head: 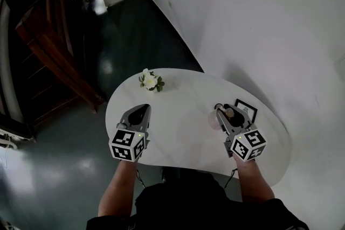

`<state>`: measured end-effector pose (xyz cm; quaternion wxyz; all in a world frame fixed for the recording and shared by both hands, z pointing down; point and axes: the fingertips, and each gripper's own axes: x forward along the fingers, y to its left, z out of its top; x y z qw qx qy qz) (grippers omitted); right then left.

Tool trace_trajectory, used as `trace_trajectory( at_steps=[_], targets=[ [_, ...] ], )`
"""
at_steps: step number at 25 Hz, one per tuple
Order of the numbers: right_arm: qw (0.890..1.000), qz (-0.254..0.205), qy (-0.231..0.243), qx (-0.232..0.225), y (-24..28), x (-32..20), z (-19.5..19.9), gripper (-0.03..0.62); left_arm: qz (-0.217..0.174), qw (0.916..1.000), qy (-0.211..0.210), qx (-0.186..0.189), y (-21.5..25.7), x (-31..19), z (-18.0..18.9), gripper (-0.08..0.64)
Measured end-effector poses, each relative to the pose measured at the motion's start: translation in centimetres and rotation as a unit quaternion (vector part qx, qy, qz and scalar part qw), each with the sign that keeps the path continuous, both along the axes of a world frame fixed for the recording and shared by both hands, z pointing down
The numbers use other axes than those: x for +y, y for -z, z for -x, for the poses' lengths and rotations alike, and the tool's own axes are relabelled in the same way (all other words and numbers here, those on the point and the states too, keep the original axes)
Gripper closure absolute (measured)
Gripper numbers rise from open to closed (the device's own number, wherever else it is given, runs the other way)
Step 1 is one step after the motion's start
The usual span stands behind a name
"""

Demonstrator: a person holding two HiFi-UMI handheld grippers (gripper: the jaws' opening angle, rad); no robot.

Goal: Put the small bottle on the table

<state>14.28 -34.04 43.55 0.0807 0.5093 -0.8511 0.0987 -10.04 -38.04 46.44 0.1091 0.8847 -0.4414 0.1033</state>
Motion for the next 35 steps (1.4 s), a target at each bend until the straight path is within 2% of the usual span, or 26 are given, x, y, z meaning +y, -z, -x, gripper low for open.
trace_trajectory(
  at_steps=[9, 22, 29, 35],
  targets=[
    [0.999, 0.024, 0.039, 0.013, -3.7, -4.9, -0.2, 0.46, 0.029, 0.9996, 0.004, -0.005, -2.6, -2.4, -2.4, 0.548],
    [0.989, 0.066, 0.133, 0.029, -10.2, -11.0, 5.5, 0.46, 0.071, 0.997, 0.031, 0.005, -7.2, -3.9, -2.7, 0.548],
    [0.981, 0.1, 0.163, 0.036, -14.4, -13.1, 8.1, 0.459, 0.083, 0.9956, 0.042, 0.006, -8.3, -3.9, -2.1, 0.548],
    [0.973, 0.12, 0.184, 0.064, -18.2, -14.0, 9.7, 0.459, 0.093, 0.9941, 0.055, 0.001, -8.9, -3.8, -1.1, 0.548]
  ],
)
